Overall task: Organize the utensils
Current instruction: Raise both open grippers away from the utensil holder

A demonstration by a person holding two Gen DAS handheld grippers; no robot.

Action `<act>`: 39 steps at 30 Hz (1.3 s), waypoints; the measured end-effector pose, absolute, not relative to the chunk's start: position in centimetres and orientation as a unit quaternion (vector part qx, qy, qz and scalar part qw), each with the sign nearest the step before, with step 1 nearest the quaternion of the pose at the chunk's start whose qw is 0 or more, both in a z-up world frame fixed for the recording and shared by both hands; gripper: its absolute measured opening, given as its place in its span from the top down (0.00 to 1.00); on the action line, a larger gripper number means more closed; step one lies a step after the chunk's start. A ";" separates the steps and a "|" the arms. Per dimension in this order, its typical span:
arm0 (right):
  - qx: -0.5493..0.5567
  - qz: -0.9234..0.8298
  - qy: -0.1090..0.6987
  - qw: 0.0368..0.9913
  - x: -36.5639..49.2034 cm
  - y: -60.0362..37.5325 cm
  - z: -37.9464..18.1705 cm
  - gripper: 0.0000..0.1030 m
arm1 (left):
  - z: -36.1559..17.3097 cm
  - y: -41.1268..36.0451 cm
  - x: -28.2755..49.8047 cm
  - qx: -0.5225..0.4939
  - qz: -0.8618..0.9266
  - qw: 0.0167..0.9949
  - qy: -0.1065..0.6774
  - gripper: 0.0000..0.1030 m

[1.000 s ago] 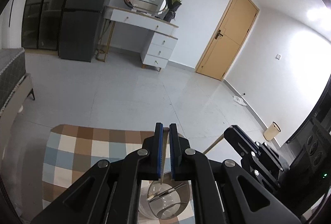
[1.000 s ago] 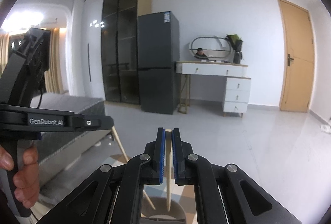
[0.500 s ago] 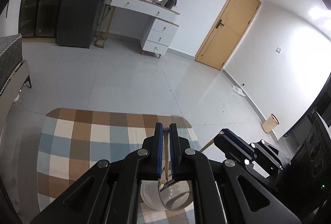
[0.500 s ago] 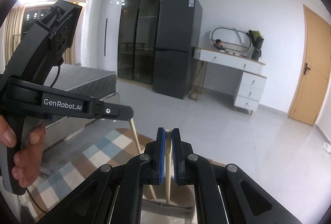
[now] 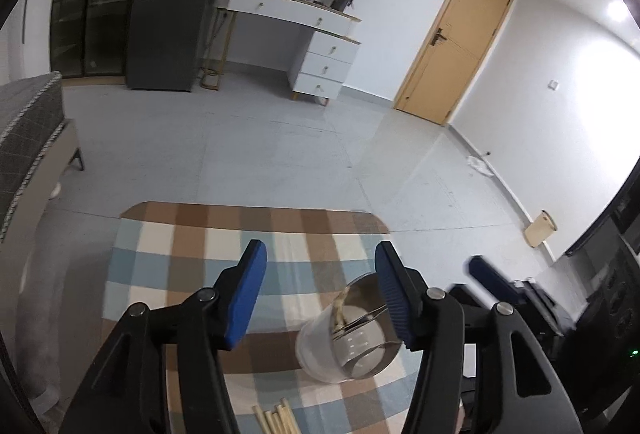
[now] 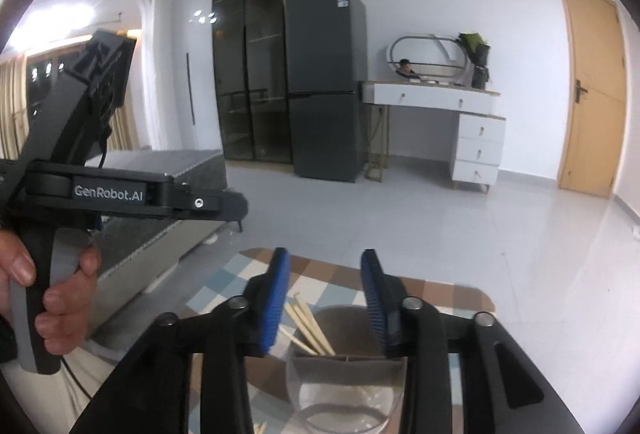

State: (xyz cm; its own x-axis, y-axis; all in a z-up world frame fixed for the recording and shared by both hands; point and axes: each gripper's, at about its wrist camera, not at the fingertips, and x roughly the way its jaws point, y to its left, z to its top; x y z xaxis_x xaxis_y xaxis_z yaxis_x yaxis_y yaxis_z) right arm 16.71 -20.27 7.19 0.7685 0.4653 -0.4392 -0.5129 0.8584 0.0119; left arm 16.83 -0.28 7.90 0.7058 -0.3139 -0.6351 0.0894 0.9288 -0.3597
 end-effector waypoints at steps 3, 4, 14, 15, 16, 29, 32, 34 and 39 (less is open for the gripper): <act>-0.043 0.249 0.217 0.943 15.5 -20.6 7.7 0.52 | 8.0 0.5 15.8 -0.155 -0.095 0.912 0.368 0.50; -0.038 0.246 0.217 0.944 15.1 -20.8 8.0 0.51 | 8.1 0.6 15.4 -0.156 -0.091 0.912 0.369 0.50; -0.017 0.235 0.198 0.952 10.0 -20.4 10.3 0.31 | 9.5 1.0 11.0 -0.133 -0.064 0.926 0.348 0.37; -0.015 0.234 0.195 0.952 9.5 -20.4 10.4 0.27 | 9.8 1.0 10.4 -0.131 -0.058 0.929 0.342 0.35; -0.013 0.232 0.194 0.953 9.1 -20.3 10.5 0.24 | 9.8 1.0 10.1 -0.129 -0.057 0.930 0.339 0.34; 0.013 0.204 0.185 0.961 3.9 -20.3 9.9 0.10 | 9.0 1.3 6.2 -0.111 -0.039 0.942 0.315 0.23; 0.022 0.196 0.184 0.963 3.1 -20.3 9.6 0.06 | 8.6 1.4 5.5 -0.103 -0.031 0.945 0.309 0.21; 0.024 0.191 0.183 0.964 2.2 -20.5 9.0 0.04 | 8.1 1.5 5.1 -0.097 -0.023 0.948 0.303 0.21; 0.022 0.177 0.185 0.967 0.7 -20.3 7.7 0.00 | 6.2 1.5 4.1 -0.087 -0.013 0.950 0.299 0.16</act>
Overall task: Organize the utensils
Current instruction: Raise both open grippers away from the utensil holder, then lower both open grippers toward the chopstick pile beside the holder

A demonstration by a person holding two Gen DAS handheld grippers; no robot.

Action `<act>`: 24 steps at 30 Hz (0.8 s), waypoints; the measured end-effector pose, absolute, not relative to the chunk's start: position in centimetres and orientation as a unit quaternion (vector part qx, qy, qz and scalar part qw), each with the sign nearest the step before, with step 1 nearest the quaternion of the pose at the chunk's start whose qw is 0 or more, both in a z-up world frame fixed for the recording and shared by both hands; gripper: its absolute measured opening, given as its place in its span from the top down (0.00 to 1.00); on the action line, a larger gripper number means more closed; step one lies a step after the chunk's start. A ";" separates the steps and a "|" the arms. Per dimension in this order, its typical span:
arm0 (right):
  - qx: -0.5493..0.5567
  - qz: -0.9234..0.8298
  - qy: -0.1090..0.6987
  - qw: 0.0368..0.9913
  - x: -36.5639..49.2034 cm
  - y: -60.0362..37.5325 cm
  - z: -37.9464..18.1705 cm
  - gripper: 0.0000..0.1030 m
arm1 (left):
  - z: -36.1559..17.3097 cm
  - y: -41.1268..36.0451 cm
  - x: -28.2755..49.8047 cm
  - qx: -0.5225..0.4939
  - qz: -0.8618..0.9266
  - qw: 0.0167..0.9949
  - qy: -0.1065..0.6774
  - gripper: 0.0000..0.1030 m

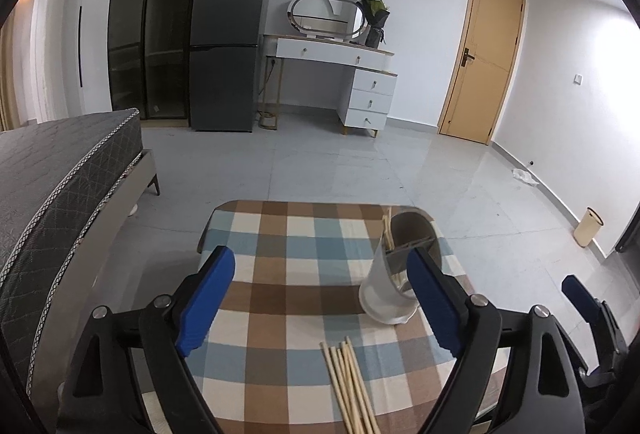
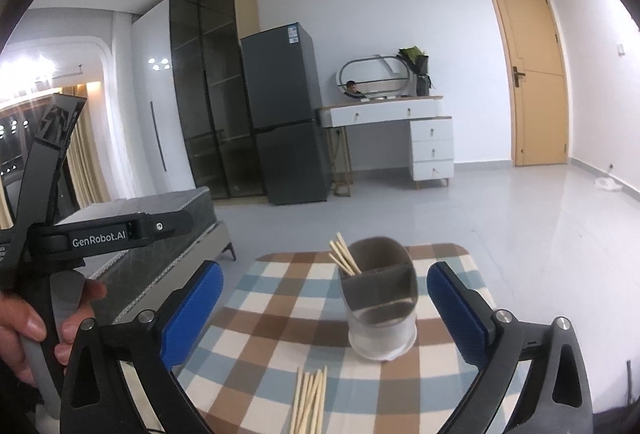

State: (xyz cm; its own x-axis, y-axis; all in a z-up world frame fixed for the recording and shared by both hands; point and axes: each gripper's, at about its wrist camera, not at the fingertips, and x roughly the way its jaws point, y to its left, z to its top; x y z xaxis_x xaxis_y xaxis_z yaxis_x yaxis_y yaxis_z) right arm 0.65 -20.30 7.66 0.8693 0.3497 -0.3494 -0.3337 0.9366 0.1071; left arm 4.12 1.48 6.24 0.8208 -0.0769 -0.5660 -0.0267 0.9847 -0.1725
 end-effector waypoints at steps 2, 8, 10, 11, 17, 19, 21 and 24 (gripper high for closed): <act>0.019 0.169 0.193 0.966 0.3 -20.1 6.8 0.00 | 5.2 1.5 3.7 -0.083 -0.010 0.950 0.301 0.16; 0.028 0.147 0.214 0.965 -0.6 -20.4 4.3 0.00 | 2.0 1.3 3.1 -0.074 -0.012 0.947 0.312 0.16; 0.036 0.141 0.221 0.964 -0.9 -20.6 3.3 0.00 | 0.9 0.9 3.0 -0.066 -0.014 0.945 0.320 0.16; 0.040 0.139 0.228 0.963 -0.9 -20.7 2.6 0.00 | 0.4 0.6 3.0 -0.062 -0.016 0.943 0.325 0.16; 0.041 0.125 0.269 0.954 -0.3 -21.2 0.3 0.00 | -2.9 0.0 3.0 -0.054 -0.011 0.934 0.352 0.16; 0.045 0.121 0.278 0.952 -0.3 -21.4 -0.2 0.00 | -3.7 0.1 3.1 -0.054 -0.009 0.930 0.364 0.16; 0.040 0.116 0.289 0.950 -0.1 -21.4 -0.8 0.00 | -4.2 0.4 3.1 -0.055 -0.003 0.928 0.368 0.16; 0.032 0.116 0.310 0.943 0.5 -21.0 -1.9 0.00 | -5.0 1.0 3.4 -0.057 0.008 0.925 0.376 0.16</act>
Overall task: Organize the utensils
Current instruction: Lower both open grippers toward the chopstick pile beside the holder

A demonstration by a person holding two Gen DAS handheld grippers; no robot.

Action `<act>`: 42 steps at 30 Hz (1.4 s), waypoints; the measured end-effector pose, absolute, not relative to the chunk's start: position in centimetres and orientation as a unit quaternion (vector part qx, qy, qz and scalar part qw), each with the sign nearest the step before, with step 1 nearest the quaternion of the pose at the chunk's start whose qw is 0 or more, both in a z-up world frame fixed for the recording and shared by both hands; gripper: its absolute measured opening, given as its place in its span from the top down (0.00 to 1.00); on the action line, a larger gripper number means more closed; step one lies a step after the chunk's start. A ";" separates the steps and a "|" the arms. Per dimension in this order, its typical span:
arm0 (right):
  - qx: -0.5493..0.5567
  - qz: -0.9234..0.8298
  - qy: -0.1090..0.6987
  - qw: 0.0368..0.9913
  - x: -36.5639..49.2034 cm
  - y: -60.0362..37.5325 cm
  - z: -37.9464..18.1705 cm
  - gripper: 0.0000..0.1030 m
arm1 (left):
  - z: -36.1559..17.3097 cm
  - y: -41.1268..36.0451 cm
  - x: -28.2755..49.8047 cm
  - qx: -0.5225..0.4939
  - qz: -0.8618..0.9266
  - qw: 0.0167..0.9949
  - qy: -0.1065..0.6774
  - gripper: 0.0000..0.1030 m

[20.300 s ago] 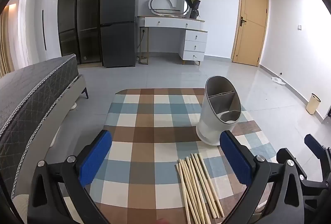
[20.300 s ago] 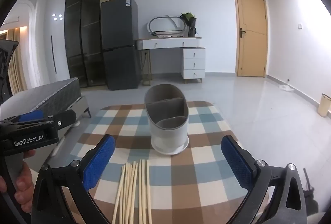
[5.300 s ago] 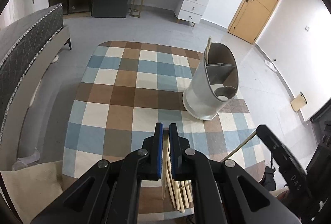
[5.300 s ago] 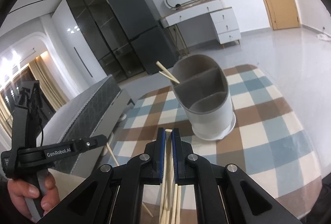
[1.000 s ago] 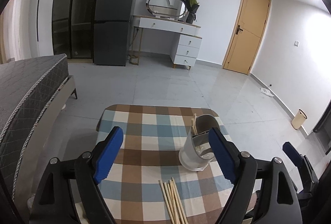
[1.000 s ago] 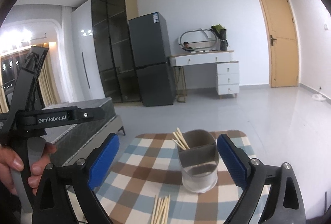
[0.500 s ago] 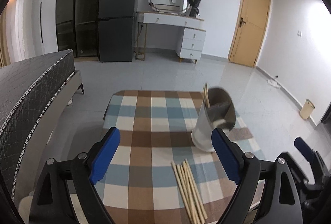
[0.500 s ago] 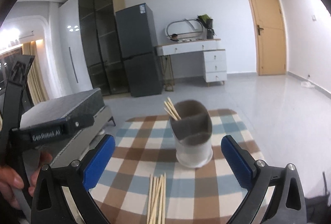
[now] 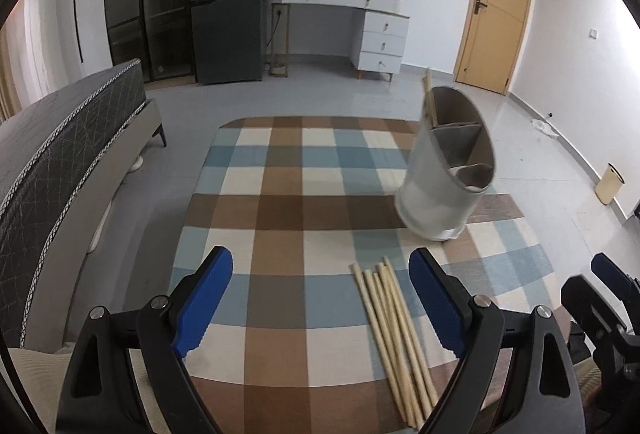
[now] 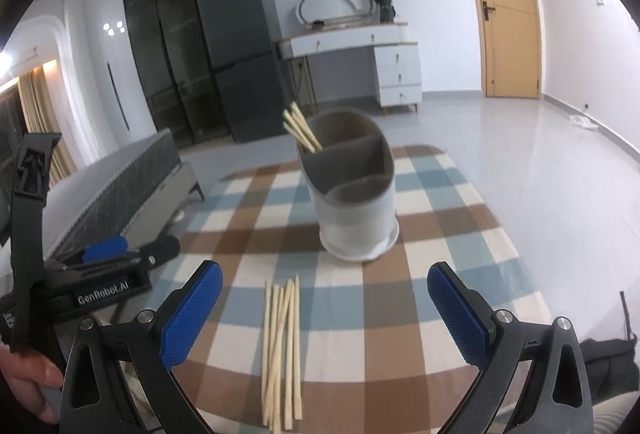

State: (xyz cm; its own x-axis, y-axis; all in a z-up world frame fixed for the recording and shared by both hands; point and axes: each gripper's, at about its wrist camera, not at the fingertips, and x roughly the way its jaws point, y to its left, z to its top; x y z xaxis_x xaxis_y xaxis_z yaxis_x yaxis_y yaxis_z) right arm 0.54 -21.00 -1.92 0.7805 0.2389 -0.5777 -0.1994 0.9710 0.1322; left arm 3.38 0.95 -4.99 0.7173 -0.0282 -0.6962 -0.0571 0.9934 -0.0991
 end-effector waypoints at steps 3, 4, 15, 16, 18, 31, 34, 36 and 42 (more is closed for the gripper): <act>0.028 0.127 0.332 0.934 1.3 -20.4 -3.1 0.00 | -6.2 1.4 3.9 -0.068 0.012 0.914 0.400 0.16; 0.021 0.128 0.339 0.932 1.5 -20.1 -3.6 0.00 | -6.6 1.7 4.1 -0.074 0.015 0.909 0.409 0.16; -0.025 0.142 0.443 0.885 5.9 -17.3 -9.6 0.17 | -9.1 3.6 6.3 -0.096 0.054 0.881 0.460 0.16; -0.025 0.143 0.451 0.881 6.2 -17.2 -10.1 0.20 | -9.3 3.9 6.5 -0.100 0.057 0.878 0.465 0.16; -0.023 0.145 0.474 0.868 7.4 -16.8 -11.2 0.23 | -9.7 4.4 6.9 -0.107 0.066 0.871 0.475 0.16; -0.127 0.153 0.540 0.818 12.6 -13.2 -15.2 0.50 | -10.2 6.4 8.1 -0.168 0.074 0.845 0.502 0.16; -0.138 0.152 0.540 0.816 12.9 -12.9 -15.0 0.52 | -10.5 7.0 8.2 -0.184 0.078 0.838 0.507 0.16; -0.134 0.153 0.544 0.814 13.1 -12.9 -15.0 0.55 | -10.6 7.4 8.3 -0.197 0.079 0.833 0.511 0.16; -0.120 0.148 0.551 0.812 13.5 -13.2 -14.9 0.57 | -10.4 7.6 8.2 -0.203 0.079 0.831 0.511 0.16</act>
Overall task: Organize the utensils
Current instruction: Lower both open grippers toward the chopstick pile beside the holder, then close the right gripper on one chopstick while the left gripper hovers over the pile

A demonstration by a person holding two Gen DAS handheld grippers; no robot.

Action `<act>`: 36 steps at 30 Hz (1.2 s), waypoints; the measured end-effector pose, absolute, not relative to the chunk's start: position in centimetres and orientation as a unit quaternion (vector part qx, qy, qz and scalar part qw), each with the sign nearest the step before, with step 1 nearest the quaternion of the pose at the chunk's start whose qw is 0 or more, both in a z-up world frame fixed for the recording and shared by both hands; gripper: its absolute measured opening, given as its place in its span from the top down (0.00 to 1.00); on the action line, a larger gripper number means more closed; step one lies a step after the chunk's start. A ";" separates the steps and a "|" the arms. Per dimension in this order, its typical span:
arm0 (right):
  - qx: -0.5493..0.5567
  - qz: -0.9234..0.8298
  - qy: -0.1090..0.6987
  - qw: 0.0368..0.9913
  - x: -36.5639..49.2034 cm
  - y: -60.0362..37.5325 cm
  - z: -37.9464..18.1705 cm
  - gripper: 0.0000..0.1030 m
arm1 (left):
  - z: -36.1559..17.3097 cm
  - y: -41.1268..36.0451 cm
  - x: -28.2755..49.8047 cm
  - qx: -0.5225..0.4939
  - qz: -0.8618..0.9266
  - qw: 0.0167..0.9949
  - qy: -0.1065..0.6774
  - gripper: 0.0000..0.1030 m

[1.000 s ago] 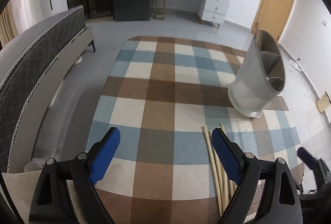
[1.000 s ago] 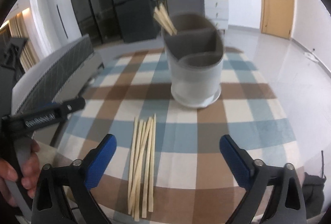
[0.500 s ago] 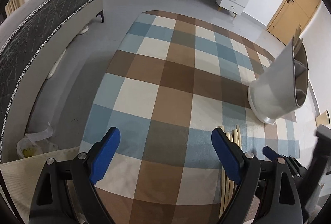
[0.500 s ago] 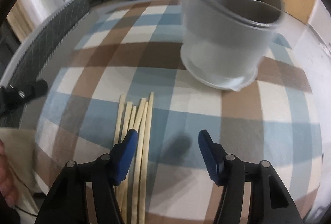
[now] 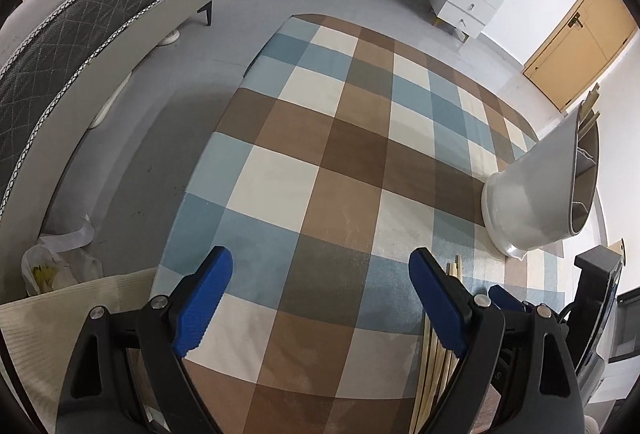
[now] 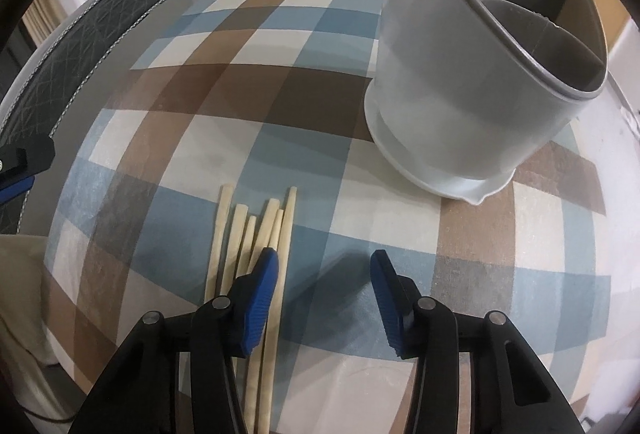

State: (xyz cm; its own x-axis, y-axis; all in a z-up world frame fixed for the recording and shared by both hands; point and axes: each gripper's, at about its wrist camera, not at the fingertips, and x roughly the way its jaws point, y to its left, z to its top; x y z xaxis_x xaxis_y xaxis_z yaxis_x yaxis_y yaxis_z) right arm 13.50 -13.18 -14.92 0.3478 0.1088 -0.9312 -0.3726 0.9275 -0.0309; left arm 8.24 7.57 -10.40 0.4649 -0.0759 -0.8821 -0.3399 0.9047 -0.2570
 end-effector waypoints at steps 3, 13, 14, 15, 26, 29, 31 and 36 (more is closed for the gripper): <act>-0.136 0.138 0.557 0.808 13.6 -13.2 -15.1 0.64 | -10.4 7.6 8.3 -0.204 0.076 0.830 0.514 0.16; -0.140 0.158 0.556 0.804 15.7 -11.7 -15.4 0.61 | -10.5 8.2 8.3 -0.212 0.081 0.827 0.514 0.16; -0.140 0.161 0.556 0.803 16.0 -11.4 -15.4 0.61 | -10.6 8.2 8.3 -0.213 0.081 0.826 0.516 0.16; -0.144 0.168 0.555 0.802 16.2 -11.0 -15.4 0.63 | -10.7 8.3 8.3 -0.212 0.080 0.826 0.517 0.16; -0.052 0.209 0.526 0.823 15.4 -13.8 -13.0 0.97 | -11.5 6.7 8.5 -0.183 0.059 0.826 0.530 0.16; 0.005 0.214 0.506 0.835 14.3 -16.2 -11.1 0.97 | -12.0 5.6 8.6 -0.166 0.043 0.822 0.542 0.16; 0.050 0.214 0.491 0.843 13.7 -17.9 -10.0 0.97 | -12.5 4.8 8.5 -0.154 0.032 0.818 0.553 0.16; 0.137 0.209 0.457 0.854 12.6 -21.6 -8.3 0.97 | -13.3 2.7 7.7 -0.144 -0.003 0.809 0.569 0.16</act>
State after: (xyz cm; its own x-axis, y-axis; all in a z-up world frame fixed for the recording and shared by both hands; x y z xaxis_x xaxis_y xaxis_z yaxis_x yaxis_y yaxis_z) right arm 12.65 -21.55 -8.26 0.4950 0.4826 -0.7225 -0.2322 0.8748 0.4252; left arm 7.74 2.75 -13.26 0.3515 -0.1694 -0.9207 -0.1588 0.9585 -0.2370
